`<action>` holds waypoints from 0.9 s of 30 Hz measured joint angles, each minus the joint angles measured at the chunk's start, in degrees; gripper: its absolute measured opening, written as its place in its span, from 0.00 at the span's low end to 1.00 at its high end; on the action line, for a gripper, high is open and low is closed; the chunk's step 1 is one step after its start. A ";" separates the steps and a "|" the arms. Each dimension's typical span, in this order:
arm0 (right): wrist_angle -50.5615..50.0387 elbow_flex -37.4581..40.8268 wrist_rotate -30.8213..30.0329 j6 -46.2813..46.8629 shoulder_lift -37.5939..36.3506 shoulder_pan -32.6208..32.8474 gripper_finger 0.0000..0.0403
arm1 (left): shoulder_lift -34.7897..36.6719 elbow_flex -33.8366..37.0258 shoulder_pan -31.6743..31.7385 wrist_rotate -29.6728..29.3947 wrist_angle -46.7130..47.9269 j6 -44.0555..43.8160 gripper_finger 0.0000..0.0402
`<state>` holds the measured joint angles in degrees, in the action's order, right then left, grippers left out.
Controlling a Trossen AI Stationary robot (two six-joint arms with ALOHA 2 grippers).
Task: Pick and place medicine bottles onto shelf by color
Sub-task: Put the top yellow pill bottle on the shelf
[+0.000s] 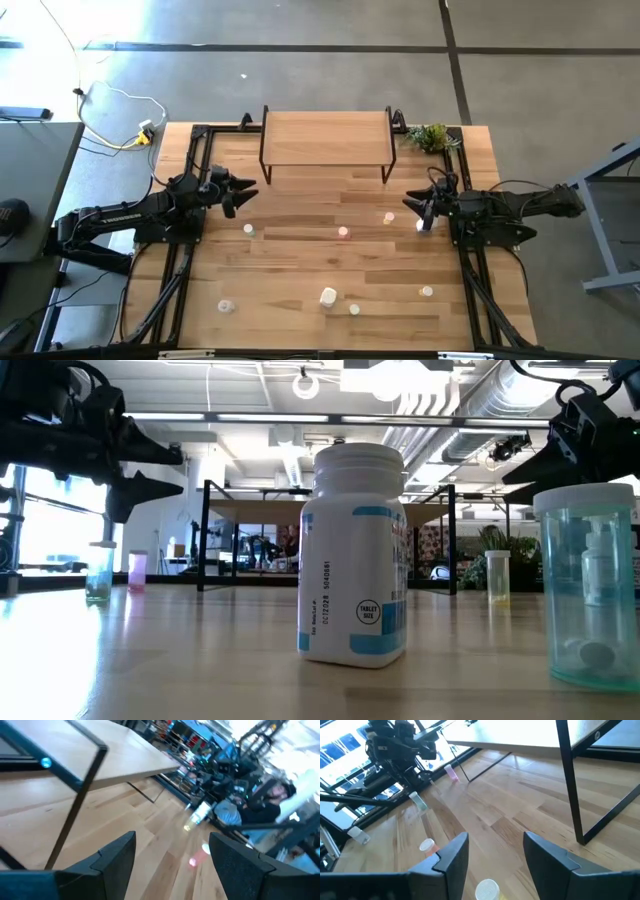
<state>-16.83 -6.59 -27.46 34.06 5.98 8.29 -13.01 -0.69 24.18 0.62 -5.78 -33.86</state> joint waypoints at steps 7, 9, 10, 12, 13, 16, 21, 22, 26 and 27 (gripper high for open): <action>5.40 -0.15 0.09 0.00 0.02 0.00 0.44 | 0.02 0.00 0.00 0.09 -0.04 -0.49 0.60; 8.50 -0.20 -0.03 -0.30 0.02 0.00 0.44 | 0.02 0.00 -0.01 0.16 -0.04 -0.49 0.60; 9.62 -0.22 -0.09 -0.80 0.01 0.00 0.44 | 0.02 0.00 -0.02 0.16 -0.04 -0.49 0.60; 10.14 -0.96 -0.48 -1.07 0.23 0.00 0.44 | 0.02 0.00 -0.01 0.18 -0.04 -0.49 0.60; 10.05 -1.75 -0.86 -1.15 0.64 0.00 0.44 | 0.02 0.01 0.00 0.18 -0.04 -0.49 0.60; 9.80 -5.06 -2.18 -3.22 2.92 0.00 0.44 | 0.02 0.01 -0.01 0.18 -0.04 -0.49 0.60; 4.34 -13.63 -3.77 -9.64 10.19 0.00 0.44 | 0.02 0.00 0.00 0.20 -0.06 -0.49 0.60; 0.48 -15.61 -4.15 -10.32 11.98 0.00 0.44 | 0.02 0.00 -0.01 0.20 -0.05 -0.49 0.60; -13.05 -22.53 -6.51 -10.59 20.06 -0.02 0.44 | 0.02 0.00 -0.02 0.20 -0.05 -0.49 0.60; -15.21 -24.00 -5.89 -10.83 21.92 -0.02 0.44 | 0.02 0.00 -0.01 0.20 -0.06 -0.49 0.60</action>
<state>-32.04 -30.59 -33.35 23.24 27.89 8.27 -12.99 -0.69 24.18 0.82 -5.84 -34.35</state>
